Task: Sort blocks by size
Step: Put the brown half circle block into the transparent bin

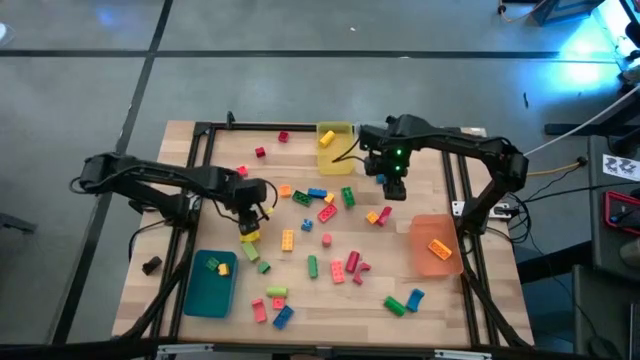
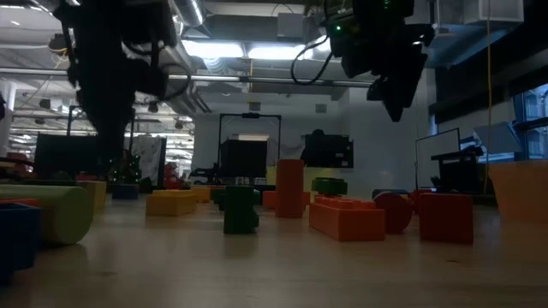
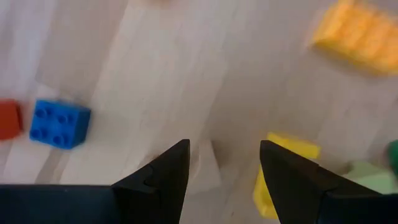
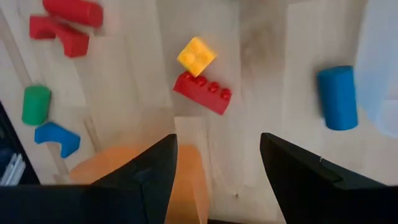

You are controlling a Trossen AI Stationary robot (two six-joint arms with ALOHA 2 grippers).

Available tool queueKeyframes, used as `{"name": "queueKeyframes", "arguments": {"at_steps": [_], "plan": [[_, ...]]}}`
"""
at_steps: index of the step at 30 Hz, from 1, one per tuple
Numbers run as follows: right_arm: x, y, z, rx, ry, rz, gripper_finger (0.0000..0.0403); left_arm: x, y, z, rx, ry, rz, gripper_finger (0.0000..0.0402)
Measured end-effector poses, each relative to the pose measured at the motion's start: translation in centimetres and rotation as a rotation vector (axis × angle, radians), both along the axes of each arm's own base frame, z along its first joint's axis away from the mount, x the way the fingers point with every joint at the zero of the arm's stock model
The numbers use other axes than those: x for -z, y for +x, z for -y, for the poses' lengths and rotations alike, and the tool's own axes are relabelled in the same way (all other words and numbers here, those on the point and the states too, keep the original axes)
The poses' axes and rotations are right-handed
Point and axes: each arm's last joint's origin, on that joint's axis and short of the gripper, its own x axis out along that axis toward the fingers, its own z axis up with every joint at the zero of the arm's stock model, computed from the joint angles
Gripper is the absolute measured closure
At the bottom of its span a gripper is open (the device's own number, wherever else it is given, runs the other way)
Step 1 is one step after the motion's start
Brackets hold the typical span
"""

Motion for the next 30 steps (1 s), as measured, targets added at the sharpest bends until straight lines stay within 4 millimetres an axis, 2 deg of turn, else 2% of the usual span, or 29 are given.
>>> {"name": "queueKeyframes", "arguments": {"at_steps": [10, 18, 23, 28, 30], "plan": [[0.0, 0.2, -0.2, -0.023, -0.006, 0.017, 0.0171, 2.8, 1.2, -0.1, -0.009, -0.011, -0.155, 0.0215], [-0.1, 0.1, -0.2, -0.036, -0.004, 0.013, 0.0171, 4.4, 1.6, -0.1, 0.017, -0.014, -0.244, 0.0222], [-1.7, -1.3, -0.6, -0.047, -0.054, 0.036, 0.0171, 4.7, 1.7, -0.1, 0.049, -0.012, -0.262, 0.028], [-4.3, -2.9, -1.2, -0.043, -0.111, 0.176, 0.0171, 4.7, 1.8, -0.2, 0.049, -0.011, -0.251, 0.0361], [-5.3, -3.5, -1.5, -0.034, -0.141, 0.26, 0.0171, 4.6, 1.8, -0.4, 0.022, -0.02, -0.246, 0.0365]]}}
